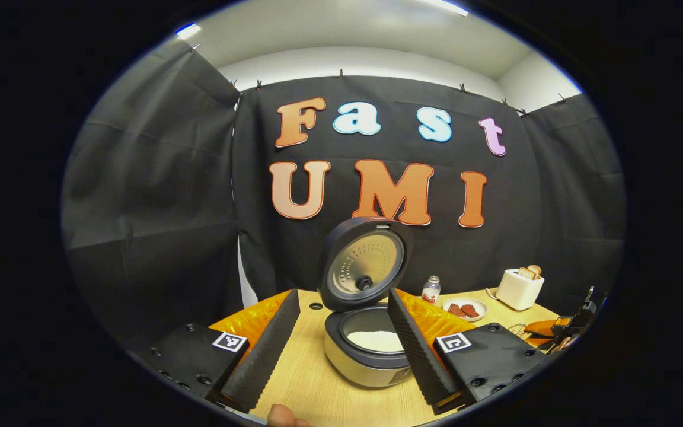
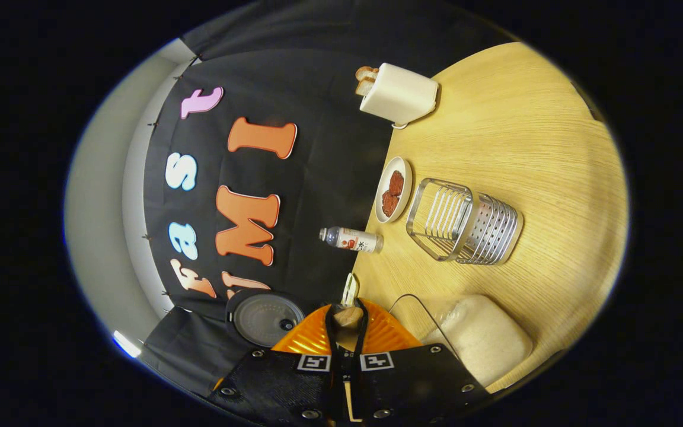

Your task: Close the left gripper, press the button to open the rice cooker; take a wooden spoon from the chopstick holder with the right hand, scoop a spoonful of rice and pour it into the rice cooker, then put the wooden spoon back into the chopstick holder.

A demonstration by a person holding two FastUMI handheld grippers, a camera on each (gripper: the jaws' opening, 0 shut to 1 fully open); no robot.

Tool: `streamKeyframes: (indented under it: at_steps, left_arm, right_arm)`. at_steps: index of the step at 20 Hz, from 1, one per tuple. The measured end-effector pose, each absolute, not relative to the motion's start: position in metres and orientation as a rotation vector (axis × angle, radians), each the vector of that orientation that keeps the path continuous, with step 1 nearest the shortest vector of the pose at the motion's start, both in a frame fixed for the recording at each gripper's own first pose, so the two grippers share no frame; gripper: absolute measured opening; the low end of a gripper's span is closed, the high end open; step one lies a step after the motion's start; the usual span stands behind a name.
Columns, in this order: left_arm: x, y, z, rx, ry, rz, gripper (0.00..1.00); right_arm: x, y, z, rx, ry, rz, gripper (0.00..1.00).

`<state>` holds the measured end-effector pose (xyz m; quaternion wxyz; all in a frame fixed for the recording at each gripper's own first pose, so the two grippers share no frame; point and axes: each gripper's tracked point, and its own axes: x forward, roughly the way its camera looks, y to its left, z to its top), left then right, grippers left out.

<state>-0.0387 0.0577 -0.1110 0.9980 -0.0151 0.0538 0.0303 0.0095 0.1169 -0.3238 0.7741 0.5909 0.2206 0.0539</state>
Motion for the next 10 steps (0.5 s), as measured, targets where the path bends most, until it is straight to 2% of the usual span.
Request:
streamKeyframes:
  at_steps: [10]
  left_arm:
    - [-0.035, 0.048, -0.102, -0.008, 0.089, 0.054, 1.0]
  right_arm:
    - [0.016, 0.101, -0.285, 1.381, 0.428, 0.116, 0.04]
